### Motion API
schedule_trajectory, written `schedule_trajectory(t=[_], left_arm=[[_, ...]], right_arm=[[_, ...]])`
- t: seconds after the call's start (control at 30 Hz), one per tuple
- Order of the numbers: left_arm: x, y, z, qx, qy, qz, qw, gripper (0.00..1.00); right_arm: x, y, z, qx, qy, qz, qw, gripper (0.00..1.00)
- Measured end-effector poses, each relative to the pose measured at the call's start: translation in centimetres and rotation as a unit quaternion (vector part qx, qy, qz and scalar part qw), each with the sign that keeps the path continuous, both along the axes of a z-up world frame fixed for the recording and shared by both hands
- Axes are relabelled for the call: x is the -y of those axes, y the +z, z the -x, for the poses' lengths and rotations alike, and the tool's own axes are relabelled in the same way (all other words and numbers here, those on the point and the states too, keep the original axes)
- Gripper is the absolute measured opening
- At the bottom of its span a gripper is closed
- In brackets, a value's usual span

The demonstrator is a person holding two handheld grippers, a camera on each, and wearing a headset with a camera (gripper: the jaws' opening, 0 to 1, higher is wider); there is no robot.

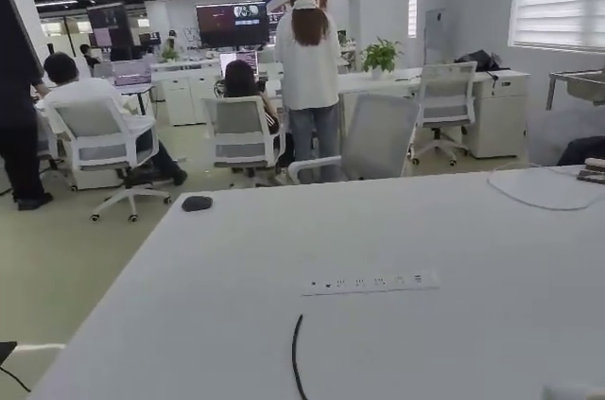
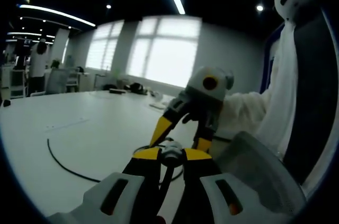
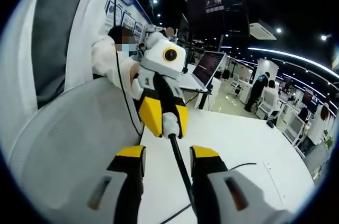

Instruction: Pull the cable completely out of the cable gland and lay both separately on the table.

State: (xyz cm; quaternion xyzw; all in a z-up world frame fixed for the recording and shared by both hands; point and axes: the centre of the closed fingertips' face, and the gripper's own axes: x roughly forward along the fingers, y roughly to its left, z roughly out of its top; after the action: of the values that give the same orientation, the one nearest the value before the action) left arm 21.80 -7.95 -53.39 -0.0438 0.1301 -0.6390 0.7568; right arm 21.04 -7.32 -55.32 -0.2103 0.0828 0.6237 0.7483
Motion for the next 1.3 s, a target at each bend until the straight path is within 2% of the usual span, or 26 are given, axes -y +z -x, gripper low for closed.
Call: schedule_trajectory(t=[0.07, 0.27, 0.3, 0.4, 0.67, 0.83, 0.9, 1.0, 1.1, 1.3], left_arm=[[0.0, 0.1, 0.0, 0.001, 0.002, 0.000, 1.0000, 0.17], [-0.1, 0.1, 0.4, 0.006, -0.005, -0.004, 1.0000, 0.17], [-0.1, 0.1, 0.4, 0.006, -0.003, -0.003, 1.0000, 0.17], [-0.1, 0.2, 0.3, 0.006, 0.001, 0.000, 1.0000, 0.17], [-0.1, 0.2, 0.3, 0.002, 0.002, 0.007, 1.0000, 0.17], [-0.2, 0.3, 0.3, -0.002, 0.005, 0.011, 0.9999, 0.17], [-0.2, 0.4, 0.3, -0.005, 0.006, 0.016, 0.9998, 0.17], [-0.4, 1.1, 0.1, -0.018, 0.013, 0.045, 0.9987, 0.17], [-1.0, 1.4, 0.0, -0.024, 0.020, 0.059, 0.9978, 0.17], [-1.5, 1.4, -0.1, -0.023, 0.023, 0.057, 0.9978, 0.17]], right_arm=[[-0.2, 0.1, -0.1, -0.005, 0.005, -0.004, 1.0000, 0.30], [-0.2, 0.2, -0.4, -0.004, 0.010, 0.006, 0.9999, 0.08], [-0.2, 0.3, -0.3, -0.004, 0.012, 0.006, 0.9999, 0.07], [-0.1, 0.2, -0.4, 0.003, 0.012, 0.010, 0.9999, 0.06], [-0.1, 0.2, -0.2, -0.001, 0.013, 0.015, 0.9998, 0.04], [-0.1, 0.3, -0.1, -0.002, 0.010, 0.008, 0.9999, 0.04], [-0.1, 0.4, -0.1, -0.002, 0.009, 0.006, 0.9999, 0.04], [0.3, 0.7, -0.1, -0.001, 0.002, 0.002, 1.0000, 0.03], [0.6, 1.0, -0.2, -0.002, -0.005, -0.006, 1.0000, 0.03], [1.0, 0.8, -0.3, -0.006, -0.013, -0.005, 0.9999, 0.03]])
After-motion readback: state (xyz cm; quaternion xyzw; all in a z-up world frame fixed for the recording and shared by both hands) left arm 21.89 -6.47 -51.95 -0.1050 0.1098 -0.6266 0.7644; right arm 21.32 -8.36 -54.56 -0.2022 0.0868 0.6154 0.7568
